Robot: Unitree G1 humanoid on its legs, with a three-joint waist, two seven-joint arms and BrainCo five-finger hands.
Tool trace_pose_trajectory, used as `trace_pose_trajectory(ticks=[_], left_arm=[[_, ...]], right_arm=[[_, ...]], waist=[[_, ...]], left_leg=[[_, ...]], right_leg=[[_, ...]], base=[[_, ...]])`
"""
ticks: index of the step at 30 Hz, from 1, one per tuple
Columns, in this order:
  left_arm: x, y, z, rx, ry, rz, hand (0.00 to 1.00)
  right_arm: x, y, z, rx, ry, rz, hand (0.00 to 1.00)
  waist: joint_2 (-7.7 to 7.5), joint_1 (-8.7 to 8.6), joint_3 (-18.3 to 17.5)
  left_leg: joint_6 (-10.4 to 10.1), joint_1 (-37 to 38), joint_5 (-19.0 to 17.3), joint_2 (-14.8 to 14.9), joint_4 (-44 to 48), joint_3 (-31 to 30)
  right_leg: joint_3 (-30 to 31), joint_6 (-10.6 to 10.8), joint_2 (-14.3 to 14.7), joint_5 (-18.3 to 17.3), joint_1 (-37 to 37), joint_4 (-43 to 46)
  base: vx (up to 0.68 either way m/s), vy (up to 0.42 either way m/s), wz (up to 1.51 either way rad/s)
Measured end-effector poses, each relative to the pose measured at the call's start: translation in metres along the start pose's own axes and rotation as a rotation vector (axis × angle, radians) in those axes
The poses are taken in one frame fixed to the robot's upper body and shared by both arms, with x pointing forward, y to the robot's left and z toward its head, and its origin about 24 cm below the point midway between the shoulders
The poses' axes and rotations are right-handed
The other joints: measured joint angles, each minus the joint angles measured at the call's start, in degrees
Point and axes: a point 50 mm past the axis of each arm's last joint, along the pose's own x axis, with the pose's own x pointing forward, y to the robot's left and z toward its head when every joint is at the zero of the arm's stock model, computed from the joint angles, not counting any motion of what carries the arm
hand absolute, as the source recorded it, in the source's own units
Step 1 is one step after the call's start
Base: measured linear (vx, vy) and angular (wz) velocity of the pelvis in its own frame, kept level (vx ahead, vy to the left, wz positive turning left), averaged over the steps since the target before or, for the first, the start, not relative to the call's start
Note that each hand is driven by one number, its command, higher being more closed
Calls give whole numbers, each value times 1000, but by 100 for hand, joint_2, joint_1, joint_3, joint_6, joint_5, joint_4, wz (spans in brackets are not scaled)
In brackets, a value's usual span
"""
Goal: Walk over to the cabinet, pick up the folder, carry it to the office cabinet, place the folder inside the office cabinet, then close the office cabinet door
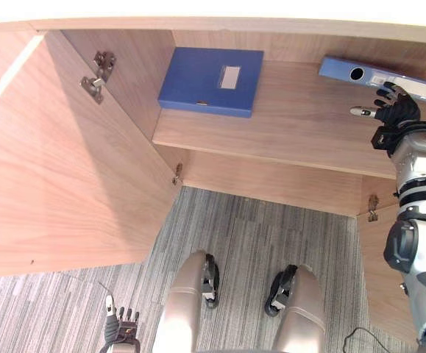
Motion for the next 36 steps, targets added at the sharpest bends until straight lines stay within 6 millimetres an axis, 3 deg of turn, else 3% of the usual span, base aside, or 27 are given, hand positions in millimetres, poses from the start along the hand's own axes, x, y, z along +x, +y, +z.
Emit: trace_pose_trajectory(ticks=[14,25,29,32,36], left_arm=[[-1,6,-9,16,45,15,0],[-1,-2,-19,69,90,-17,0],[-1,-13,-17,92,82,-55,0],[-1,-19,-9,93,40,-88,0],[-7,1,-2,115,14,-46,0]], right_arm=[[1,8,-3,5,8,26,0],[3,12,14,-24,-50,23,0],[3,18,9,-70,-30,39,0],[2,26,-1,-144,2,60,0],[0,55,-20,-311,34,160,0]], waist=[[2,-23,-95],[205,-52,418],[197,-64,418],[156,-115,399],[-177,-208,117]], left_leg=[[30,-232,19,13,17,4],[71,-606,2,180,287,184],[66,-167,172,270,-258,248],[-20,746,457,295,-1182,256],[-202,1994,871,343,-2571,377]], right_leg=[[-8,-17,10,44,-218,-23],[179,-19,116,137,-708,173],[15,-72,242,344,-275,-397],[-282,-136,357,582,680,-1294],[-789,-258,484,906,1849,-2496]], base=[[0,-1,0],[-25,0,-7],[37,-19,-17],[145,-36,-12],[219,-53,-20]])
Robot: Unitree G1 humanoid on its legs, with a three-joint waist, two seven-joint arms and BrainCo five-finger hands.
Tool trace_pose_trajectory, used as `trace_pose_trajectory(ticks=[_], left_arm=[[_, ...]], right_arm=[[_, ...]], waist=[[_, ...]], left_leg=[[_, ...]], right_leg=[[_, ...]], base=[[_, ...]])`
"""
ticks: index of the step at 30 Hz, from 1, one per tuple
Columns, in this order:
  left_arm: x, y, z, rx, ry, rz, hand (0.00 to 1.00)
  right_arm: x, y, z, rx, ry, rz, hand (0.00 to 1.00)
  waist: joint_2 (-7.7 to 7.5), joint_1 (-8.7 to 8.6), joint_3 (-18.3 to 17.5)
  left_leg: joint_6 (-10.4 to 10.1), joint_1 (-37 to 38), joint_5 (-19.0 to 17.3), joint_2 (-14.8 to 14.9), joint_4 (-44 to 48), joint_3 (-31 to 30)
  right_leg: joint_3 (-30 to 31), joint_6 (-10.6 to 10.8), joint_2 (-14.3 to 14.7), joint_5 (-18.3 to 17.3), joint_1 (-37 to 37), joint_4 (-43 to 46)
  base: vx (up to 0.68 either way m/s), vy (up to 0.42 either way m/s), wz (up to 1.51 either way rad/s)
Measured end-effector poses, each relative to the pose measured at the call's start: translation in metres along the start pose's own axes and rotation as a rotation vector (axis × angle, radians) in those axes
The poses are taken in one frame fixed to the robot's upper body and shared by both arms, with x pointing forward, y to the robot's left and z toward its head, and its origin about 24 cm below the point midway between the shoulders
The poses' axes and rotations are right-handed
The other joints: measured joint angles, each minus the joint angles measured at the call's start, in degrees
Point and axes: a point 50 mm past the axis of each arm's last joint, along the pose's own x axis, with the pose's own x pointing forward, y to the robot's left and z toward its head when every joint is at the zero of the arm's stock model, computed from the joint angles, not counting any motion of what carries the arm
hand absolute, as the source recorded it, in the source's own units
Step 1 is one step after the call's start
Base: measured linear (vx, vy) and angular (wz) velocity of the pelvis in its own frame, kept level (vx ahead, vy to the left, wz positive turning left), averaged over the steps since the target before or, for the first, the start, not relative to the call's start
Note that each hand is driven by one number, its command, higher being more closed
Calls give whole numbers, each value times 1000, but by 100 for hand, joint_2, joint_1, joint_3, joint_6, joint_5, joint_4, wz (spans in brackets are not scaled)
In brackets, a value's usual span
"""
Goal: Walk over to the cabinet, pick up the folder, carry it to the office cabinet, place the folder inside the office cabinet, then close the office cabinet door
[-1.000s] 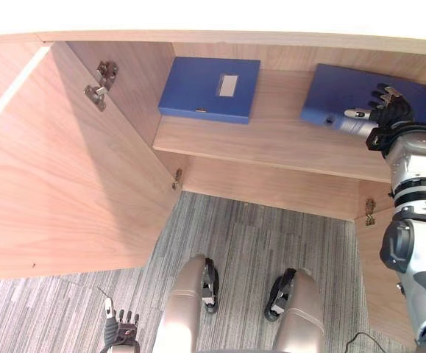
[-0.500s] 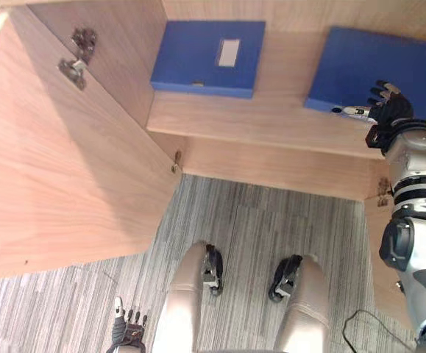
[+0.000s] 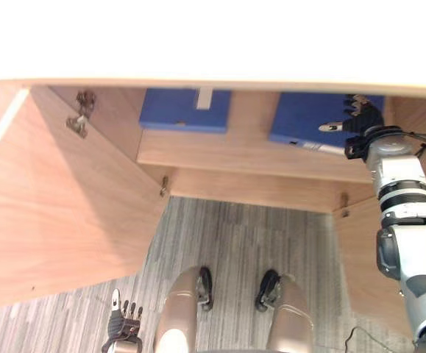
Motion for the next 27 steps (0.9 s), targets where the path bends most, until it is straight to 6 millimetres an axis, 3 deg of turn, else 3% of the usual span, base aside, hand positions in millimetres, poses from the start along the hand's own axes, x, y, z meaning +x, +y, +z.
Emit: trace_pose_trajectory(ticks=[2,7,9,13,14,15,16,18,22,27], left_arm=[[-3,9,-3,8,14,28,0],[-5,23,-7,35,44,75,0],[-5,26,-10,67,64,87,0],[-3,27,-15,94,93,102,0],[-2,26,-16,109,98,101,0],[-2,23,-18,121,102,97,0],[-2,23,-18,120,102,96,0],[-2,22,-20,138,100,103,0],[-4,22,-30,227,128,103,0],[-5,30,-33,357,161,124,0]], right_arm=[[1,19,0,-78,-3,57,0],[-9,84,-33,-124,25,232,0],[-19,121,-52,-80,61,323,0],[-49,169,-98,29,170,424,0],[-60,182,-113,65,215,447,0],[-84,201,-143,171,322,467,0],[-96,209,-156,223,372,467,0],[-146,236,-204,413,609,449,0],[-211,244,-255,545,887,359,0],[-270,235,-290,664,1074,180,0]], waist=[[-70,-13,-49],[-322,-45,-483],[-361,-38,-598],[-435,-34,-800],[-465,-61,-826],[-471,-68,-892],[-468,-68,-917],[-457,-90,-942],[-319,-151,-1048],[-269,-317,-1159]], left_leg=[[-76,516,100,113,-443,98],[-272,1515,492,189,-1658,304],[-332,1939,756,220,-2279,443],[-481,2426,1284,198,-3291,584],[-526,2554,1411,160,-3477,593],[-555,2744,1541,135,-3666,614],[-571,2828,1571,135,-3718,631],[-563,3126,1601,138,-3741,671],[-561,3342,1618,128,-3847,670],[-546,3516,1624,37,-3910,711]], right_leg=[[-200,-55,155,131,491,-470],[-399,-88,492,380,1344,-1518],[-402,-98,703,589,1686,-2077],[-426,-108,956,917,2050,-2822],[-452,-111,964,924,2167,-2940],[-505,-112,984,926,2365,-3078],[-518,-112,999,926,2451,-3126],[-520,-110,1035,928,2820,-3281],[-513,-68,1130,1173,3178,-3756],[-411,-26,1175,1541,3535,-4355]], base=[[212,-57,-37],[172,-73,-18],[111,-66,-20],[92,-59,-6],[94,-68,12],[94,-68,14],[99,-66,8],[72,-39,-2],[30,-5,-4],[-49,14,-11]])
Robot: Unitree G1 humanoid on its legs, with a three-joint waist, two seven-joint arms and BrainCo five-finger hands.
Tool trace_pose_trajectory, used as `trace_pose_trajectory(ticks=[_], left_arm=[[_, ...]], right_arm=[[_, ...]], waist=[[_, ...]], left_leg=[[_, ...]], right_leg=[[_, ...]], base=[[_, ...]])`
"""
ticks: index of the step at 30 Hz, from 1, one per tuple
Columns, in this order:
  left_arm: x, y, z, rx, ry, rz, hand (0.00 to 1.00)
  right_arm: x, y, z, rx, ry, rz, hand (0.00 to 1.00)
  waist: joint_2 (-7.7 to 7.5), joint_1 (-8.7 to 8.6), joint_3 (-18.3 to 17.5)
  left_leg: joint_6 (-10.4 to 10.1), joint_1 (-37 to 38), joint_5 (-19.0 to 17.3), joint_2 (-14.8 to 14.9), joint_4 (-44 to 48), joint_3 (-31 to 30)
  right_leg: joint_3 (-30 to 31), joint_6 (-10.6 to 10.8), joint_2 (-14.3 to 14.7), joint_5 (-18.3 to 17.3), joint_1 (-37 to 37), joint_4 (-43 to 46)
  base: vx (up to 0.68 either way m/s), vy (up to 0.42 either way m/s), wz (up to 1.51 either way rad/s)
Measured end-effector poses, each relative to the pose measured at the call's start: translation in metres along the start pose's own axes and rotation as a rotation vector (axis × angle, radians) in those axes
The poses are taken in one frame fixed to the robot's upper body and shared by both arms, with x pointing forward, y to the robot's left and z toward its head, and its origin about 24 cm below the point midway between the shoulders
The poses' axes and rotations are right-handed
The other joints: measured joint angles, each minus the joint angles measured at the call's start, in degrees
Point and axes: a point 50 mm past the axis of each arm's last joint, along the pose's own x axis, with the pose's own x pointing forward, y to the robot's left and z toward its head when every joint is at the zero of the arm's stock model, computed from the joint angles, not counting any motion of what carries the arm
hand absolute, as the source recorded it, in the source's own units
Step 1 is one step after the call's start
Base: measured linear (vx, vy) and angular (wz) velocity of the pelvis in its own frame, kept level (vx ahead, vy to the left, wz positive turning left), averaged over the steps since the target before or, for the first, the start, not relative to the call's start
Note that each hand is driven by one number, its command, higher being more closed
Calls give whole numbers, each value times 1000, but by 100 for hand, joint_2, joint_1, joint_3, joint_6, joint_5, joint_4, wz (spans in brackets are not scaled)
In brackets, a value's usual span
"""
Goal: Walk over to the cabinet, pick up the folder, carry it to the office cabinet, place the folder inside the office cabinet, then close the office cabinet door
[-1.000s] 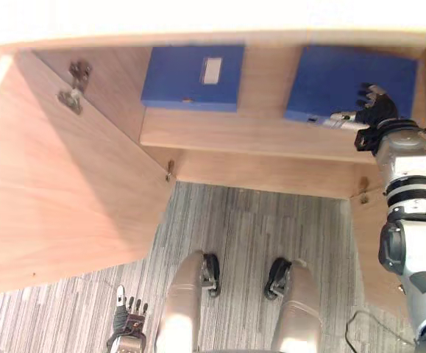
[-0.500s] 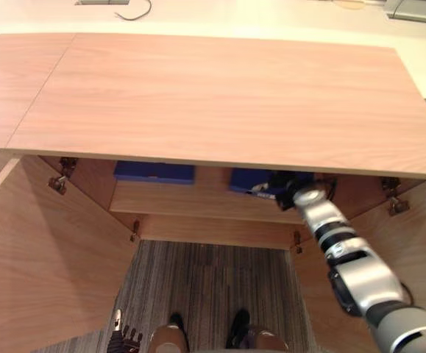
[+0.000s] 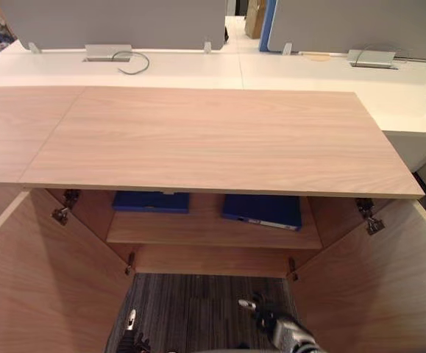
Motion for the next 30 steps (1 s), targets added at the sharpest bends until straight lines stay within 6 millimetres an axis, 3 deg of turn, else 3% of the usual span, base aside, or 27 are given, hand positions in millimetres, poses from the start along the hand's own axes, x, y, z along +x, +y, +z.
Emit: trace_pose_trajectory(ticks=[2,4,6,8,9,11,13,16,21,25,26,27,28,30], left_arm=[[0,4,-1,97,4,15,0],[-1,5,-3,205,7,21,0],[-2,-1,-10,284,20,-1,0],[-2,-9,-14,335,28,-34,0],[0,-15,-11,356,20,-49,0],[1,-13,-5,414,2,-52,0],[3,-13,-2,451,0,-57,0],[4,-17,-4,519,10,-78,0],[5,-21,-3,558,1,-83,0],[7,-19,2,534,-8,-47,0],[7,-19,1,533,-8,-44,0],[6,-21,-1,530,-7,-50,0],[6,-21,-1,529,-7,-48,0],[5,-13,-1,522,-8,-28,0]], right_arm=[[-4,-11,-14,45,19,-58,0],[-5,-18,-16,63,13,-101,0],[-6,-30,-8,51,-16,-147,0],[-7,-37,-5,46,-43,-174,0],[-7,-33,-2,36,-58,-162,0],[-7,-28,-2,12,-66,-150,0],[-7,-28,-4,7,-56,-157,0],[-7,-28,-3,4,-61,-159,0],[-7,-31,-2,48,-67,-199,0],[-7,-24,28,132,-194,-208,0],[-7,-24,32,150,-212,-211,0],[-9,-30,39,215,-238,-239,0],[-10,-37,40,259,-249,-273,0],[-12,-47,36,315,-250,-312,0]], waist=[[0,-12,7],[55,12,71],[245,2,139],[432,-57,87],[366,-82,117],[310,-53,51],[220,-51,28],[203,-116,-1],[190,-117,16],[117,-93,191],[133,-98,234],[216,-111,286],[210,-135,322],[135,-119,274]], left_leg=[[102,38,-75,3,188,103],[248,-35,-395,56,787,38],[213,-265,-981,147,1695,-776],[159,-260,-1384,169,1706,-1376],[191,-226,-1611,175,1543,-1276],[306,-275,-1517,169,1391,-884],[347,-219,-1433,71,1338,-626],[313,-20,-1148,-96,888,-480],[299,200,-1096,-78,704,-309],[377,345,-1081,-56,892,415],[411,398,-1086,-33,880,525],[423,486,-1120,1,851,623],[416,603,-1122,15,842,646],[341,794,-1147,-41,871,648]], right_leg=[[302,-8,33,162,5,-92],[737,-26,92,277,0,-115],[1229,-30,250,382,-92,-36],[1470,1,429,325,-367,11],[1620,21,531,340,-513,-22],[1689,-81,494,431,-714,217],[1794,-28,385,603,-687,114],[1902,21,324,754,-699,-8],[2060,14,411,763,-673,13],[2126,9,534,761,-1082,574],[1816,-185,462,461,-1084,672],[896,-465,86,-19,-1379,1635],[216,-444,-426,-498,-1497,2630],[-226,-389,-965,-601,-1389,3086]], base=[[-149,29,-73],[-196,49,-110],[-263,73,-122],[-319,128,-102],[-322,135,-106],[-188,79,-114],[-51,66,-80],[-20,11,-24],[35,20,-18],[-55,-18,-86],[-110,-21,-70],[-53,14,-20],[0,0,0],[68,-56,-2]])
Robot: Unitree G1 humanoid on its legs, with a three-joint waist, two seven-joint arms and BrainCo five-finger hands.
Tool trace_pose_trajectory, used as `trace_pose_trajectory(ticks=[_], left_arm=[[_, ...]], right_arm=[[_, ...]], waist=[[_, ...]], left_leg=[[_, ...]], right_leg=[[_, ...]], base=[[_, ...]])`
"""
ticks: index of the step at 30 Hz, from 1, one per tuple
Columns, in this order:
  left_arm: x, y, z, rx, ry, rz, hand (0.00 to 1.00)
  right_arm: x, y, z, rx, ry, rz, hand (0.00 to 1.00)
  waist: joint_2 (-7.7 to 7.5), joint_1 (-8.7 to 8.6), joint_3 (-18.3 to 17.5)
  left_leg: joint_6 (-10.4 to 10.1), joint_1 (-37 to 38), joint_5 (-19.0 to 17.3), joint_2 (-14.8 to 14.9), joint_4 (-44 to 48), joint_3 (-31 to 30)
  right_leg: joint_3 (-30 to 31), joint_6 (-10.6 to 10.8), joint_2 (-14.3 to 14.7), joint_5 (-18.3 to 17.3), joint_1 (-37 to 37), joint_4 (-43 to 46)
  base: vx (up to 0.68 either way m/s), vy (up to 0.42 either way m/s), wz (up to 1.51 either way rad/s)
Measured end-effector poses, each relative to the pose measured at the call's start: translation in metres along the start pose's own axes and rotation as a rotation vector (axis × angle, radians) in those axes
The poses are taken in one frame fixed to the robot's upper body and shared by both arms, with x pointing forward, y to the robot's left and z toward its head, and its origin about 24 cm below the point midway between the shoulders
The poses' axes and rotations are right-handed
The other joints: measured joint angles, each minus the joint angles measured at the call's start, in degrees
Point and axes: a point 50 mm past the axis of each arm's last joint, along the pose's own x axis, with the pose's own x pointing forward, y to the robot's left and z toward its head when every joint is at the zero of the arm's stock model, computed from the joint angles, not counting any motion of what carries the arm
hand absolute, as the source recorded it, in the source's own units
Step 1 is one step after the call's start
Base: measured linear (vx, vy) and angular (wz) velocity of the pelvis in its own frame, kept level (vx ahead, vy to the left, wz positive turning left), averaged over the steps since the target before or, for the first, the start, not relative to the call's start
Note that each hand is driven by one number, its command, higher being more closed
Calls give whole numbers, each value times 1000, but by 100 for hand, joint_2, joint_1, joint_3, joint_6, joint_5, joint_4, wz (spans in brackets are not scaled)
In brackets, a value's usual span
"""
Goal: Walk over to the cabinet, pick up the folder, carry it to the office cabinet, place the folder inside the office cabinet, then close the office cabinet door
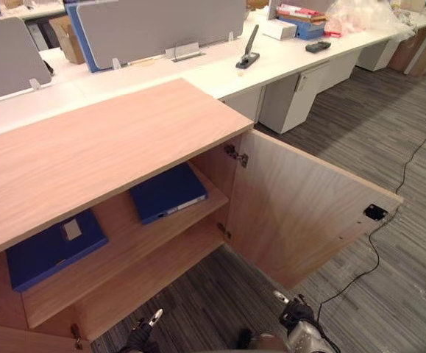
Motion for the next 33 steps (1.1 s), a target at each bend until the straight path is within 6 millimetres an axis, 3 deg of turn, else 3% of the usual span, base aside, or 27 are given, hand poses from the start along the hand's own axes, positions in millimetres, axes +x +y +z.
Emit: trace_pose_trajectory(ticks=[1,3,5,9,12,15,17,19,21,26,30,33], left_arm=[[-1,3,0,-12,-5,13,0],[-2,0,-5,-49,8,19,0],[-2,0,-4,-45,4,18,0],[-2,4,-9,-84,24,43,0],[-2,7,-8,-88,25,53,0],[-2,8,-7,-80,22,51,0],[-1,14,-4,-48,15,56,0],[-1,22,-2,-5,10,62,0],[-1,27,-3,8,11,69,0],[-6,44,-14,43,43,102,0],[-9,45,-25,76,86,87,0],[-10,43,-29,95,104,69,0]], right_arm=[[0,0,1,9,-5,-3,0],[2,3,18,64,-62,-3,0],[3,-6,19,104,-68,-45,0],[6,-32,25,174,-80,-158,0],[8,-46,31,196,-88,-208,0],[11,-49,48,218,-131,-219,0],[13,-47,60,218,-159,-212,0],[16,-44,85,219,-226,-198,0],[16,-44,105,219,-280,-194,0],[11,-34,177,212,-477,-153,0],[-2,-10,234,138,-627,-78,0],[-5,7,252,80,-646,-33,0]], waist=[[-67,19,-44],[30,63,-71],[18,20,-88],[11,-17,-88],[-3,-21,-100],[21,-23,-113],[-53,-35,-125],[-105,-34,-147],[-91,-49,-150],[-65,-45,-131],[81,-11,-86],[198,-10,-157]], left_leg=[[-27,-4,-17,-56,27,-8],[-19,-122,29,43,-35,25],[-46,-197,201,134,-116,-13],[-92,-160,488,237,-326,-180],[-98,-81,465,221,-552,-714],[-156,-11,411,158,-836,-943],[-181,-3,393,51,-852,-910],[-144,3,365,-77,-841,-861],[-130,1,313,-133,-820,-872],[-212,-13,189,-162,-785,-916],[-203,-123,195,-172,-652,-1010],[-190,-205,208,-175,-493,-1157]], right_leg=[[-69,28,25,-97,1,-5],[-35,177,364,-112,48,-633],[-1,132,585,-21,51,-1018],[120,100,995,463,366,-1931],[167,71,1189,806,677,-2630],[245,100,1272,1132,714,-2939],[321,141,1284,1446,860,-3352],[453,171,1210,1687,950,-3662],[463,185,1152,1691,949,-3665],[523,220,1106,1708,908,-3668],[590,220,1108,1705,823,-3667],[582,200,1110,1700,829,-3665]], base=[[96,-136,-50],[22,-153,-79],[-30,-129,-39],[-13,-94,-25],[-18,-10,-12],[-50,78,-11],[-76,118,-16],[-109,124,-15],[-95,138,-6],[-49,81,-6],[-4,9,-8],[2,-2,-1]])
